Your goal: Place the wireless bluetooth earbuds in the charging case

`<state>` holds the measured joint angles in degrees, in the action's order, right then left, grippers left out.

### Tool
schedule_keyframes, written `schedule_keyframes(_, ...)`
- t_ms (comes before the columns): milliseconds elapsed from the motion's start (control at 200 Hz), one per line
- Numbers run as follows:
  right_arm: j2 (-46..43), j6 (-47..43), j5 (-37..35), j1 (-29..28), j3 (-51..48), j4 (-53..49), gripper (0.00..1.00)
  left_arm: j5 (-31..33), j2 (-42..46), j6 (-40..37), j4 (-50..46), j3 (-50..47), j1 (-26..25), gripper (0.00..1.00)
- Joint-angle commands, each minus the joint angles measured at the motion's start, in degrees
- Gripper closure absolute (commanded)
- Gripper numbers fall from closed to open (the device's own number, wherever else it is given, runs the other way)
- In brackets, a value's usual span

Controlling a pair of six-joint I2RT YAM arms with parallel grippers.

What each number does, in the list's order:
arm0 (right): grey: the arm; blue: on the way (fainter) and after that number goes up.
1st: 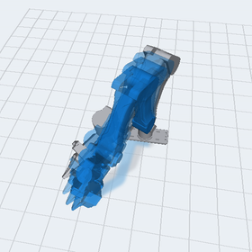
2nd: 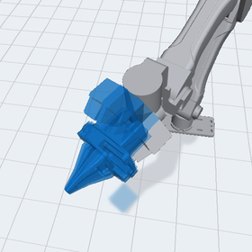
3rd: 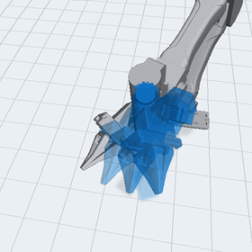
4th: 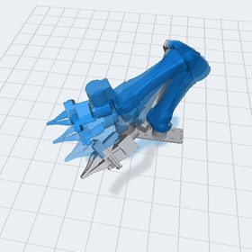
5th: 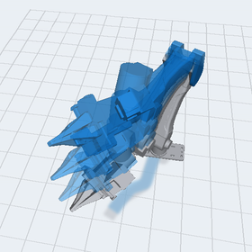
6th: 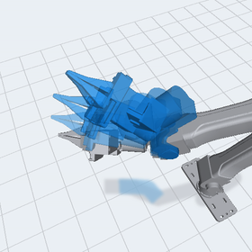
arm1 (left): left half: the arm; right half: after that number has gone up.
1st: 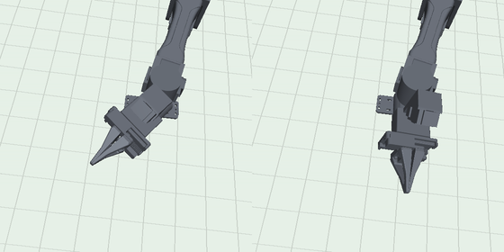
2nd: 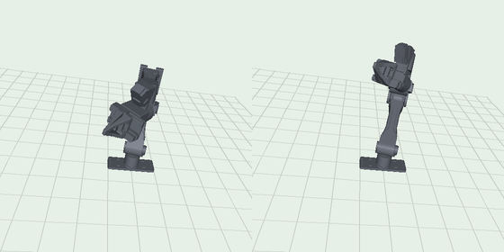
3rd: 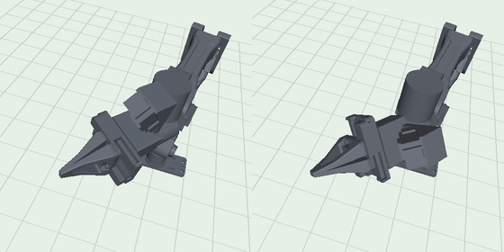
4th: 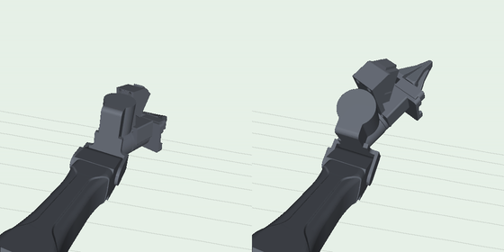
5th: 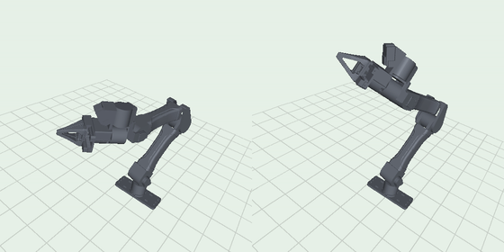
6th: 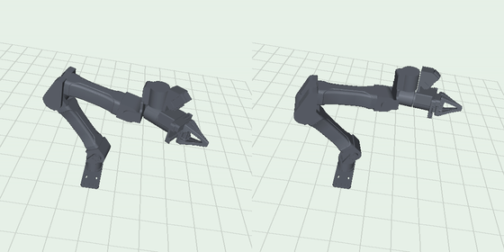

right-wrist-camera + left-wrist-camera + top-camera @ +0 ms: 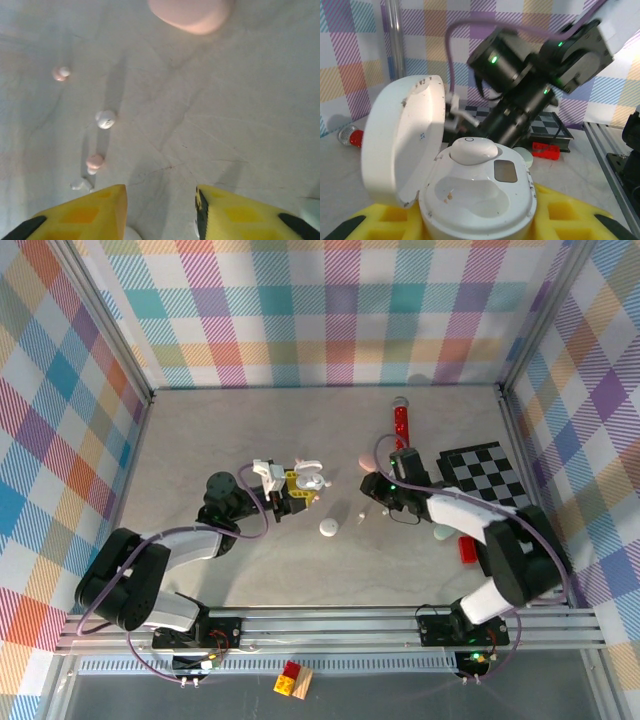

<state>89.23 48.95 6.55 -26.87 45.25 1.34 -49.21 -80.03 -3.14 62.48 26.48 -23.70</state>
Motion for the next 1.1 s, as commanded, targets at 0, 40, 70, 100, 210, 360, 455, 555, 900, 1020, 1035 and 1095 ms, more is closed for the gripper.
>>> schedule_keyframes(0, 5.47, 10.45, 0.35, -2.78, 4.49, 5.49, 0.66, 0.04, 1.54, -2.32, -1.22, -0.46, 0.59, 0.66)
schedule_keyframes(40, 7.79, 11.21, 0.55, -3.71, 5.77, 5.99, 0.67, 0.01, 1.63, -2.31, -1.31, -0.38, 0.59, 0.66)
schedule_keyframes(70, 9.30, 11.84, 0.70, -4.38, 6.86, 6.23, 0.67, 0.06, 1.72, -2.31, -1.39, -0.38, 0.60, 0.66)
schedule_keyframes(100, 10.64, 12.27, 0.83, -5.00, 7.84, 6.59, 0.68, 0.07, 1.72, -2.35, -1.39, -0.38, 0.66, 0.66)
schedule_keyframes(210, 14.85, 14.16, 1.47, -6.44, 10.71, 8.09, 0.68, -0.13, 1.80, -2.23, -1.31, -0.37, 0.63, 0.66)
schedule_keyframes(360, 19.78, 16.30, 1.66, -7.05, 14.07, 8.79, 0.68, -0.32, 2.11, -2.16, -1.39, -0.51, 0.64, 0.66)
schedule_keyframes(455, 22.49, 17.44, 2.80, -7.05, 16.17, 9.05, 0.70, -0.34, 2.49, -2.14, -1.56, -0.54, 0.63, 0.66)
schedule_keyframes(555, 24.24, 18.02, 3.08, -7.05, 17.77, 9.02, 0.73, -0.37, 2.79, -2.15, -1.94, -0.64, 0.62, 0.66)
schedule_keyframes(900, 26.04, 15.96, 2.33, -6.96, 19.86, 7.77, 0.74, -0.62, 2.62, -2.26, -2.01, -0.65, 0.66, 0.66)
schedule_keyframes(1020, 26.61, 15.50, 2.42, -6.88, 20.54, 8.01, 0.72, -0.62, 2.69, -2.29, -2.01, -0.68, 0.61, 0.66)
schedule_keyframes(1035, 26.73, 15.43, 2.43, -6.83, 20.65, 8.05, 0.72, -0.62, 2.65, -2.24, -2.01, -0.62, 0.62, 0.66)
schedule_keyframes(1095, 27.28, 15.47, 2.57, -6.66, 21.13, 8.20, 0.71, -0.74, 2.60, -2.23, -2.00, -0.62, 0.64, 0.66)
